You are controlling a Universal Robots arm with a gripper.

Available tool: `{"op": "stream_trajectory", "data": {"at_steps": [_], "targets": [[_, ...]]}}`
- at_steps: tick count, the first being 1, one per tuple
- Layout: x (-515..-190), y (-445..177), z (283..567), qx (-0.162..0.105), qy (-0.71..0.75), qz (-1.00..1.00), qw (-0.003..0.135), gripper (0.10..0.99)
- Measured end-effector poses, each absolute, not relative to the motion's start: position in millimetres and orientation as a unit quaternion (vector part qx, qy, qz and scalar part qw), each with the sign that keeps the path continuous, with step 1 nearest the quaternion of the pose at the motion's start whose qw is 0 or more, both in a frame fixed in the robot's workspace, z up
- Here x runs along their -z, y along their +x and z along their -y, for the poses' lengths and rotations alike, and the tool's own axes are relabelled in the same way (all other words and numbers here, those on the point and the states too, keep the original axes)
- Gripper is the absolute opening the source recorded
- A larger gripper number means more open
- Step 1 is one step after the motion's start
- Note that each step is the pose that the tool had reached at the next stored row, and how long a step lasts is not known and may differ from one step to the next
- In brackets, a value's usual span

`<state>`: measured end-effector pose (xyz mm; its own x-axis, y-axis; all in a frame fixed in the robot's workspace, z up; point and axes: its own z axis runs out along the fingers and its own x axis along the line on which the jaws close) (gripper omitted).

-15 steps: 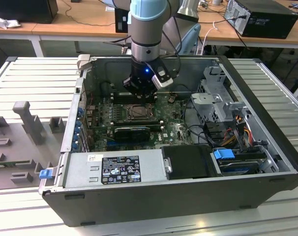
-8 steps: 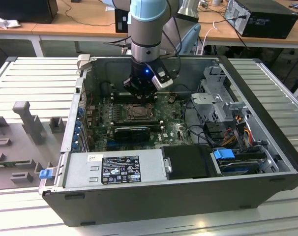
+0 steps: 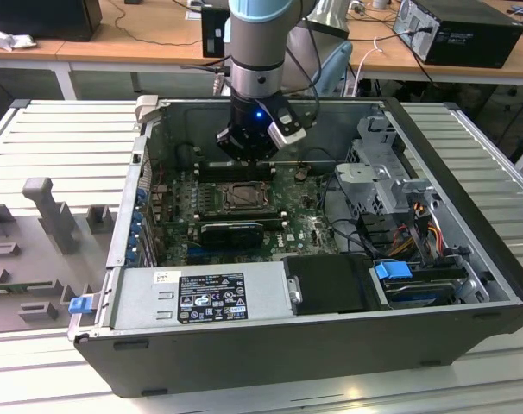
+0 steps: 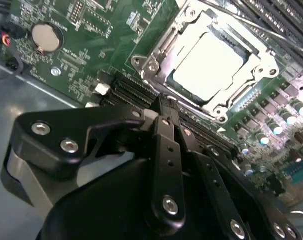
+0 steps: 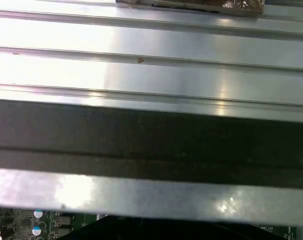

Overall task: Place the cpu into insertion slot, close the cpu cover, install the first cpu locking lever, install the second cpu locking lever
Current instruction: 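Install the first cpu locking lever, then install the second cpu locking lever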

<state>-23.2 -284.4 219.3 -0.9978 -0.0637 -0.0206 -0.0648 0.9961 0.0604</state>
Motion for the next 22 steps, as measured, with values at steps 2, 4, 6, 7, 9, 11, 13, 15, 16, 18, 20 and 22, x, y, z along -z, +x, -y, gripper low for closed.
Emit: {"op": "stream_trajectory", "data": {"at_steps": [2, 4, 6, 7, 9, 11, 13, 15, 16, 18, 20, 22], "targets": [[-219.3, -23.2, 286.6, -0.031, -0.032, -0.999, 0.009, 0.106], [-219.3, -23.2, 287.8, -0.031, -0.032, -0.999, 0.009, 0.106], [-219.3, -23.2, 288.9, -0.031, -0.032, -0.999, 0.009, 0.106], [-219.3, -23.2, 289.4, -0.031, -0.032, -0.999, 0.009, 0.106], [-219.3, -23.2, 290.2, -0.031, -0.032, -0.999, 0.009, 0.106], [-219.3, -23.3, 291.3, -0.031, -0.032, -0.999, 0.009, 0.106], [-219.3, -23.2, 292.6, -0.031, -0.032, -0.999, 0.009, 0.106], [-219.4, -23.3, 293.4, -0.031, -0.032, -0.999, 0.009, 0.106], [-220.6, -23.3, 293.6, -0.03, -0.032, -0.999, 0.009, 0.106], [-222.7, -23.2, 293.7, -0.031, -0.032, -0.999, 0.009, 0.106], [-222.8, -23.2, 294.3, -0.031, -0.032, -0.999, 0.009, 0.106], [-222.8, -23.2, 294.8, -0.031, -0.032, -0.999, 0.009, 0.106]]}}
